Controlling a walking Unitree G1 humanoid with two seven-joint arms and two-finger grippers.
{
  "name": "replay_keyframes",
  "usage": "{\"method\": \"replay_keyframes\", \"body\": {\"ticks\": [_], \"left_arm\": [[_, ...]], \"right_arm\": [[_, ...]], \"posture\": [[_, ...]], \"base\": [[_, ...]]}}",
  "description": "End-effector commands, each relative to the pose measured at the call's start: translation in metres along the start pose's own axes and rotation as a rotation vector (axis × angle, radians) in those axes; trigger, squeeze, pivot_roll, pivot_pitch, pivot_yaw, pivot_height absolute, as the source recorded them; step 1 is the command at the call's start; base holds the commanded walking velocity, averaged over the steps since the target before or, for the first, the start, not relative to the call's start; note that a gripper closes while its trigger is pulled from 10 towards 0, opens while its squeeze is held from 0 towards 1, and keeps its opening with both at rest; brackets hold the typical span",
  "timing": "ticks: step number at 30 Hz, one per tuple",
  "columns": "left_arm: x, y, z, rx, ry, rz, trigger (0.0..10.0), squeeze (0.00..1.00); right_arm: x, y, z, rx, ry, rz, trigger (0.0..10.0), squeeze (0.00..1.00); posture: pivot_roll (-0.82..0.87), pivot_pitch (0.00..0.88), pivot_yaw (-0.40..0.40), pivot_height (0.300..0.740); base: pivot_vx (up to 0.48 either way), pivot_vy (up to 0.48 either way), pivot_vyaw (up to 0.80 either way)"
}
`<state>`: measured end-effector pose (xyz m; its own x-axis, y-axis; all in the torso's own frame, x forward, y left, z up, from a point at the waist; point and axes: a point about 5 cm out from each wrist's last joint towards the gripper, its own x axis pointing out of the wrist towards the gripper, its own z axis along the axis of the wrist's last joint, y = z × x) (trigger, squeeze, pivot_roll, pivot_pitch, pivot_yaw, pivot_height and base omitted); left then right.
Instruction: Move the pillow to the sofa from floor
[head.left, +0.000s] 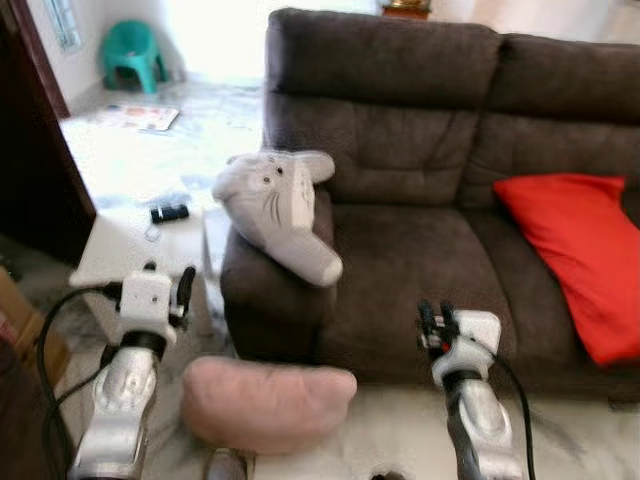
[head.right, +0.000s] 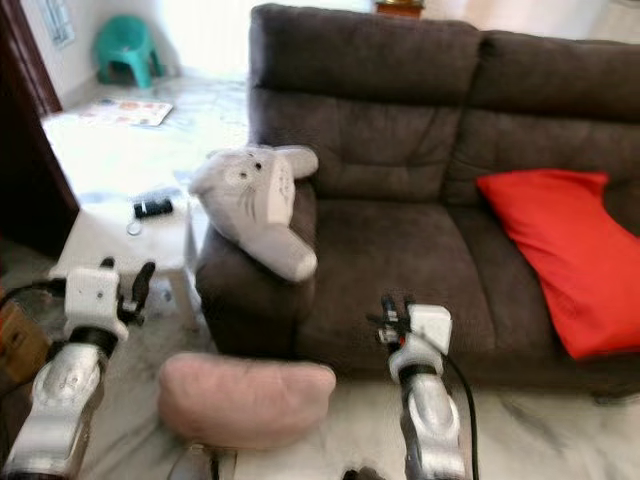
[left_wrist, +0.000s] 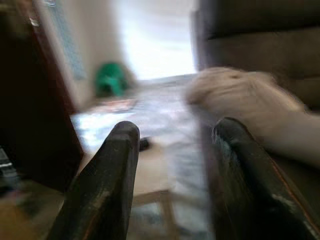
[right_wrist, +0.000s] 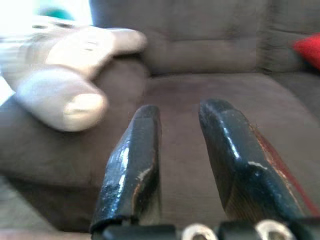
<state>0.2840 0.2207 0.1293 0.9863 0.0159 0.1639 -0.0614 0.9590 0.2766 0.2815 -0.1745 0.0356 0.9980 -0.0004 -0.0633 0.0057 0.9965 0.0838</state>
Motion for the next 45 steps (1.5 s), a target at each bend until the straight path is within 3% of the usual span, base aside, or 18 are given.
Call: {"method": "replay_keyframes", "body": {"ticks": [1,18,24,32,45], "left_arm": [[-0.006,-0.004,-0.012,-0.017,0.059,-0.017,10.0,0.0],[-0.015,-0.004,-0.028,-0.051,0.13,-0.004,10.0,0.0],[-0.003,-0.016,-0.025,-0.066,0.125,-0.056,10.0,0.0],[0.016,-0.032,-0.019,-0.084,0.098,-0.106,10.0,0.0],[0.021,-0.043,-0.016,-0.109,0.071,-0.106,10.0,0.0]], "right_arm": [[0.0,0.0,-0.001,0.006,0.006,-0.003,10.0,0.0],[0.006,0.007,-0.001,0.005,0.022,0.025,10.0,0.0],[0.005,0.002,0.003,0.006,-0.006,-0.013,10.0,0.0],[0.002,-0.003,0.009,0.005,-0.038,-0.04,10.0,0.0],[0.001,-0.007,0.01,-0.006,-0.03,-0.029,10.0,0.0]], "posture": [[0.2,0.028,-0.092,0.661],[0.2,0.043,-0.097,0.661],[0.15,0.038,-0.043,0.661],[0.09,0.027,-0.031,0.661],[0.07,0.035,-0.08,0.661]], "base": [[0.0,0.0,0.0],[0.0,0.0,0.0],[0.0,0.0,0.0],[0.0,0.0,0.0],[0.0,0.0,0.0]]}}
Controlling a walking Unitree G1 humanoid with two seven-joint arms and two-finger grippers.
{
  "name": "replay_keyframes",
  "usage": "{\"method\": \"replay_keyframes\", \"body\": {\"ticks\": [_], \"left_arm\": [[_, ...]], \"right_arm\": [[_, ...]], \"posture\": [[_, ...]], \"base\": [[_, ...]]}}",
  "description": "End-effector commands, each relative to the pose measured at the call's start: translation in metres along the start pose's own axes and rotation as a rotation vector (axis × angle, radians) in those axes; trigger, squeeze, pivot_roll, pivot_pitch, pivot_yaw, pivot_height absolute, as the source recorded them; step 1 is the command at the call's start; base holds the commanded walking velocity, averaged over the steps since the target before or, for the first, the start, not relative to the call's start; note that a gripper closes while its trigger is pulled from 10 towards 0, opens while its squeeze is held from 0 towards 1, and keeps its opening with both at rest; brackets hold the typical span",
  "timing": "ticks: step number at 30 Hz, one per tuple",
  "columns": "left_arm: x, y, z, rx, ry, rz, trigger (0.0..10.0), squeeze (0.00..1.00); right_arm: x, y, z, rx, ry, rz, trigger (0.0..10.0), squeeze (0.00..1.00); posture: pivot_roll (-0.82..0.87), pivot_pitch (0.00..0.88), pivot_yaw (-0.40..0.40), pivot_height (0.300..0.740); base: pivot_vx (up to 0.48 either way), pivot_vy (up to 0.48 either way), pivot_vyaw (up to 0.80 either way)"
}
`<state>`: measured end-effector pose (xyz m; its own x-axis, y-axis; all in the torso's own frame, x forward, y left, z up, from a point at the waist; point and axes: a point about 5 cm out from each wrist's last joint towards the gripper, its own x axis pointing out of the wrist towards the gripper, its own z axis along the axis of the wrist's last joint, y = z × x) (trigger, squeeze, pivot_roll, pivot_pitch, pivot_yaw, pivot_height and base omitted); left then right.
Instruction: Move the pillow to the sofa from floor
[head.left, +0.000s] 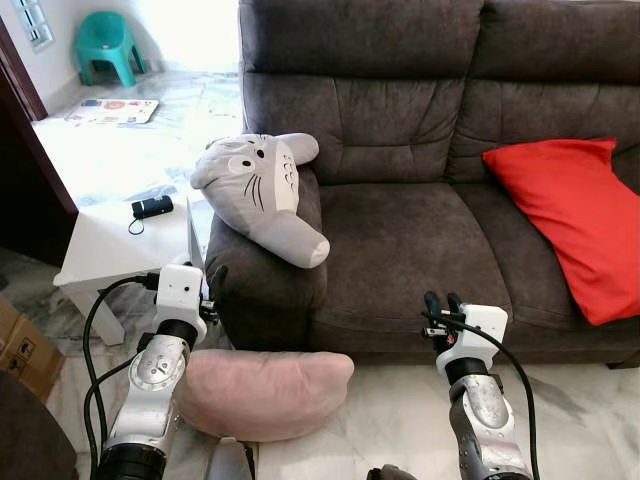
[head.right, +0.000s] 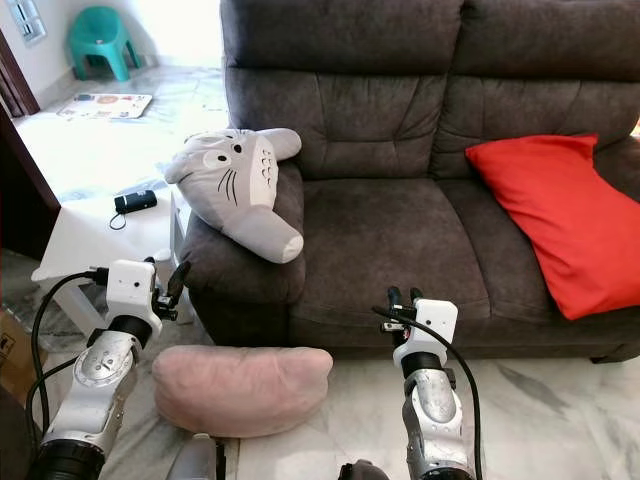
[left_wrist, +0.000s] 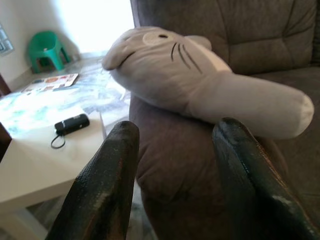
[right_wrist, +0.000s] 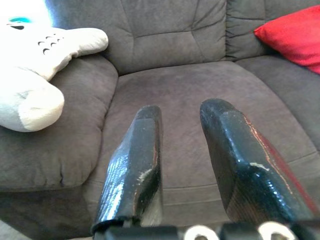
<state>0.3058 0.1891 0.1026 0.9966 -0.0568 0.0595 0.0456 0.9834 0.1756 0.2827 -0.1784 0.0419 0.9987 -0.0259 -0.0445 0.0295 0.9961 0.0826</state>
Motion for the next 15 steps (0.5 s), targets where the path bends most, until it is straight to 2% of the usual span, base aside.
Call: {"method": "replay_keyframes", "body": {"ticks": [1,15], "left_arm": [[0.004,-0.004,0.004,0.006,-0.016,-0.011,10.0,0.0],[0.001,0.006,0.002,-0.034,-0.019,0.029,10.0,0.0]], "right_arm": [[0.0,-0.003,0.004,-0.007,-0.01,-0.006,10.0,0.0],[0.002,-0.012,0.009,0.005,-0.023,-0.047,10.0,0.0]], "posture": [[0.07,0.035,-0.08,0.661],[0.07,0.015,-0.081,0.661]], "base": [[0.0,0.0,0.0],[0.0,0.0,0.0]]}}
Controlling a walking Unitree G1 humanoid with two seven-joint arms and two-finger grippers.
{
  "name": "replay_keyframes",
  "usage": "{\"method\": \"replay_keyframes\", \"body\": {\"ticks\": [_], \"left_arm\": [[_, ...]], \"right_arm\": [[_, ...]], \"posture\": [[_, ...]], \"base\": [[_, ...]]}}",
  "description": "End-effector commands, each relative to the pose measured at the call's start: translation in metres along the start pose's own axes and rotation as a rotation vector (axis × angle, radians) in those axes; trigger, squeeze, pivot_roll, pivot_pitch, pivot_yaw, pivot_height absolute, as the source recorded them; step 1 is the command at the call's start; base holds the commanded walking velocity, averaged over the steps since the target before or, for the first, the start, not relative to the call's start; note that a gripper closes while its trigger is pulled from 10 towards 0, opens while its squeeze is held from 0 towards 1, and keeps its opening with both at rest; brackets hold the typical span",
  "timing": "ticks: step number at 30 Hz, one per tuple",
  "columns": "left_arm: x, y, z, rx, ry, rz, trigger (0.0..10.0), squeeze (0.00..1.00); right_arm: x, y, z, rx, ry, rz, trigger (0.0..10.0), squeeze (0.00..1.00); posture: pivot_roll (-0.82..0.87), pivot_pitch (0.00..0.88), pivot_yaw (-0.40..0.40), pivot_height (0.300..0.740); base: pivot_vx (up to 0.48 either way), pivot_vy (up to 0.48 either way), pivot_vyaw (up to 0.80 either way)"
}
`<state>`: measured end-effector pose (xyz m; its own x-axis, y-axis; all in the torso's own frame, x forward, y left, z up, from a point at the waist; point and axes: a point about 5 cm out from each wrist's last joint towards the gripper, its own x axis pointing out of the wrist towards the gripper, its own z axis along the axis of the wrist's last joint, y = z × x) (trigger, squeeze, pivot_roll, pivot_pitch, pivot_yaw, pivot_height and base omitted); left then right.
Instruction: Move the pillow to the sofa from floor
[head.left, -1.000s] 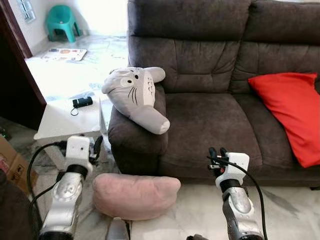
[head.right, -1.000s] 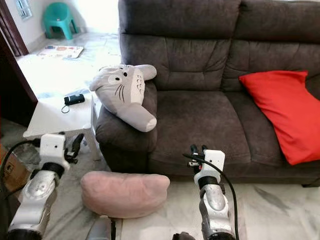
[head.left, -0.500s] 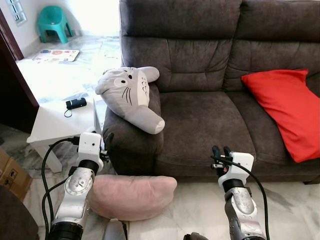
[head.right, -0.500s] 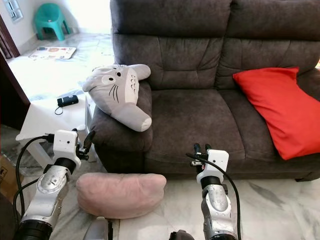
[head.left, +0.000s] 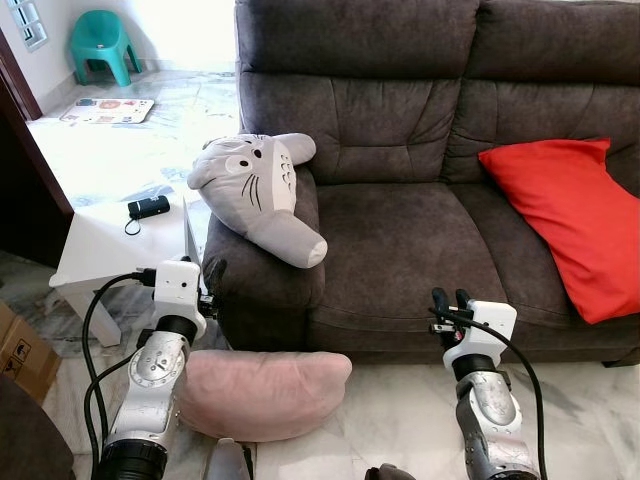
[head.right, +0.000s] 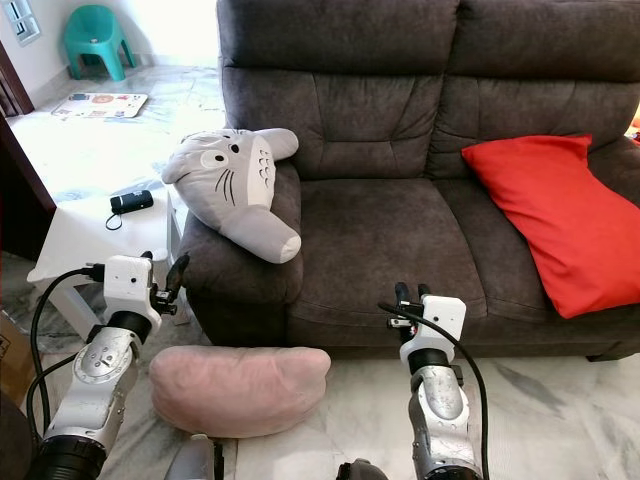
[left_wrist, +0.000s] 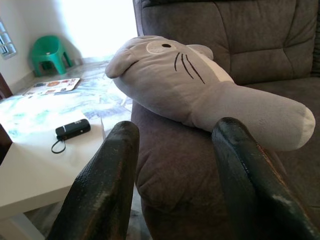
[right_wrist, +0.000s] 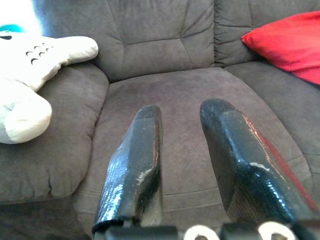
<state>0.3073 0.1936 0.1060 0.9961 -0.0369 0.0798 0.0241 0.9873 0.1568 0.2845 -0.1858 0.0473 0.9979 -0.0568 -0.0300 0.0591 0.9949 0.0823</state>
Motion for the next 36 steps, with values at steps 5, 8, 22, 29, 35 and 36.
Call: {"method": "replay_keyframes", "body": {"ticks": [5,8,22,29,35,36], "left_arm": [[-0.002,0.002,-0.002,-0.016,-0.002,0.009,10.0,0.0],[-0.002,0.002,-0.002,-0.016,-0.003,0.01,10.0,0.0],[-0.006,0.005,-0.003,-0.003,0.002,0.021,10.0,0.0],[-0.009,0.012,-0.005,0.002,0.011,0.045,10.0,0.0],[-0.009,0.015,-0.004,0.007,0.012,0.054,10.0,0.0],[-0.009,0.016,-0.004,0.007,0.012,0.055,10.0,0.0]], "right_arm": [[-0.003,-0.005,0.001,0.006,-0.002,-0.023,10.0,0.0],[-0.004,-0.006,0.0,0.008,0.0,-0.03,10.0,0.0],[-0.002,-0.003,-0.002,0.017,0.022,-0.039,10.0,0.0],[-0.002,0.001,-0.003,0.024,0.025,-0.017,10.0,0.0],[-0.004,0.003,-0.004,0.028,0.031,-0.007,10.0,0.0],[-0.004,0.003,-0.004,0.029,0.03,-0.006,10.0,0.0]], "posture": [[0.08,0.001,-0.079,0.661],[0.08,0.0,-0.078,0.661],[0.1,0.025,-0.088,0.661],[0.11,0.037,-0.089,0.661],[0.12,0.042,-0.093,0.661],[0.12,0.042,-0.093,0.661]], "base": [[0.0,0.0,0.0],[0.0,0.0,0.0],[0.0,0.0,0.0],[0.0,0.0,0.0],[0.0,0.0,0.0],[0.0,0.0,0.0]]}}
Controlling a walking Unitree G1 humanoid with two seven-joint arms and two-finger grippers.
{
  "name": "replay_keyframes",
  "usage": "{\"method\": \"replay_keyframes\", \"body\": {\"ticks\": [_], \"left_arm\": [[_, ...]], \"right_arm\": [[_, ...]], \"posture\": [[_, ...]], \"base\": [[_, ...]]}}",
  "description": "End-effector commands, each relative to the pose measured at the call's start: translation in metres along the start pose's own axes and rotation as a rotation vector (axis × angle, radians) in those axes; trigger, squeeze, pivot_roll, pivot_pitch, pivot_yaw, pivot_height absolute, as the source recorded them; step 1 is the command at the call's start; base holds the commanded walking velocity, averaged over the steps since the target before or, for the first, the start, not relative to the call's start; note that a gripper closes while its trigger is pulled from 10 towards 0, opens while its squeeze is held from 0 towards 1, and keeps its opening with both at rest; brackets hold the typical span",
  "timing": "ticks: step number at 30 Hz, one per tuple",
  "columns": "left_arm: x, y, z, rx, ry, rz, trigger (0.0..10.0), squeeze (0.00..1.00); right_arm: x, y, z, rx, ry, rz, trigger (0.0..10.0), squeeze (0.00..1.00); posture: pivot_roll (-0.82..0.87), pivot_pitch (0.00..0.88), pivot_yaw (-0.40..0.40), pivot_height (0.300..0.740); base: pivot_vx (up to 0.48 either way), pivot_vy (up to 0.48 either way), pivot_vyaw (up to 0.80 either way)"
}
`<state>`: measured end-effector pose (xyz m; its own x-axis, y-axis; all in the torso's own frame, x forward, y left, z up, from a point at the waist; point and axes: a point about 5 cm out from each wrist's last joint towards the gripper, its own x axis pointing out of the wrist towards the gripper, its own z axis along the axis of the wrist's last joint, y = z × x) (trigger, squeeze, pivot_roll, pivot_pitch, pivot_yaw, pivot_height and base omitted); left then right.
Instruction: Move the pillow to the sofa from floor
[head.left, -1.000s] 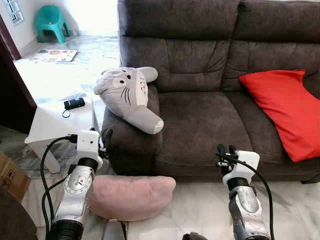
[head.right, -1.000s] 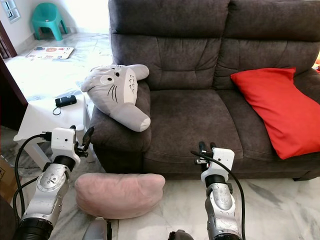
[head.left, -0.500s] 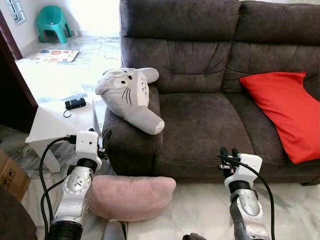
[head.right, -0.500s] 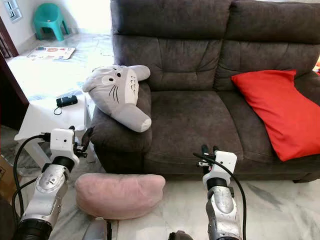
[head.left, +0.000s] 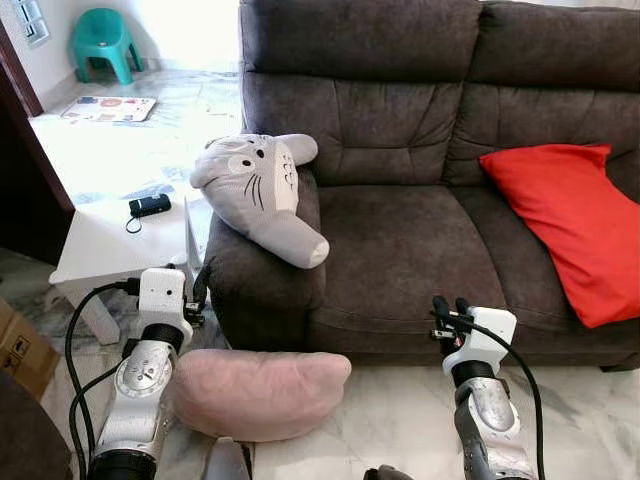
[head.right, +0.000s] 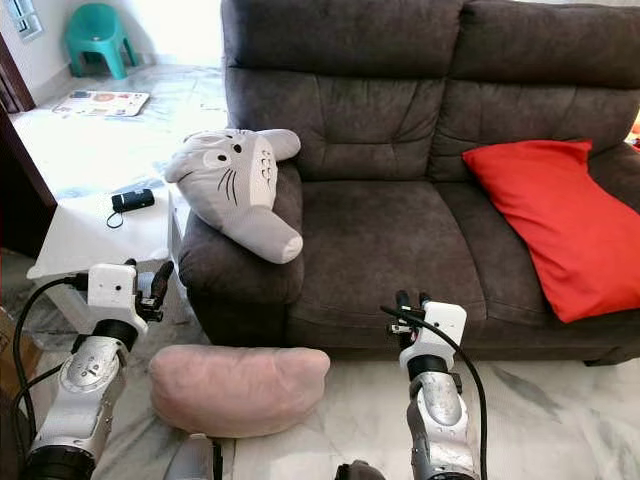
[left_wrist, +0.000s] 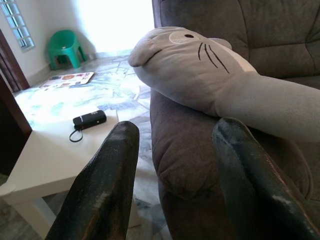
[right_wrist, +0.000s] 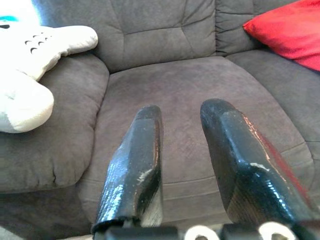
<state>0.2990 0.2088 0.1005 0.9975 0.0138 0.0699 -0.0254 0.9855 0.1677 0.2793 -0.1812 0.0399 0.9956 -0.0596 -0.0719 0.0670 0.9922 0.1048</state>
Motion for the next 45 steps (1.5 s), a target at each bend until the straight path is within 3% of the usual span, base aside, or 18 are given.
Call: {"method": "replay_keyframes", "body": {"ticks": [1,17,30,45], "left_arm": [[0.0,0.002,0.003,-0.008,-0.006,0.007,10.0,0.0],[-0.002,0.001,0.001,-0.019,-0.001,0.015,10.0,0.0],[-0.004,0.018,-0.009,-0.196,0.065,0.103,10.0,0.0],[-0.008,0.021,-0.016,-0.215,0.106,0.116,10.0,0.0]], "right_arm": [[0.001,0.0,0.004,0.006,-0.009,0.005,10.0,0.0],[0.003,0.004,0.004,0.005,-0.003,0.033,10.0,0.0],[0.003,0.005,0.005,0.005,-0.012,0.046,10.0,0.0],[0.002,0.008,0.003,-0.007,-0.002,0.073,10.0,0.0]], "posture": [[0.12,0.042,-0.093,0.661],[0.12,0.044,-0.104,0.576],[0.13,0.047,-0.108,0.576],[0.13,0.046,-0.103,0.576]], "base": [[0.0,0.0,0.0],[0.0,0.0,0.0],[0.0,0.0,0.0],[0.0,0.0,0.0]]}}
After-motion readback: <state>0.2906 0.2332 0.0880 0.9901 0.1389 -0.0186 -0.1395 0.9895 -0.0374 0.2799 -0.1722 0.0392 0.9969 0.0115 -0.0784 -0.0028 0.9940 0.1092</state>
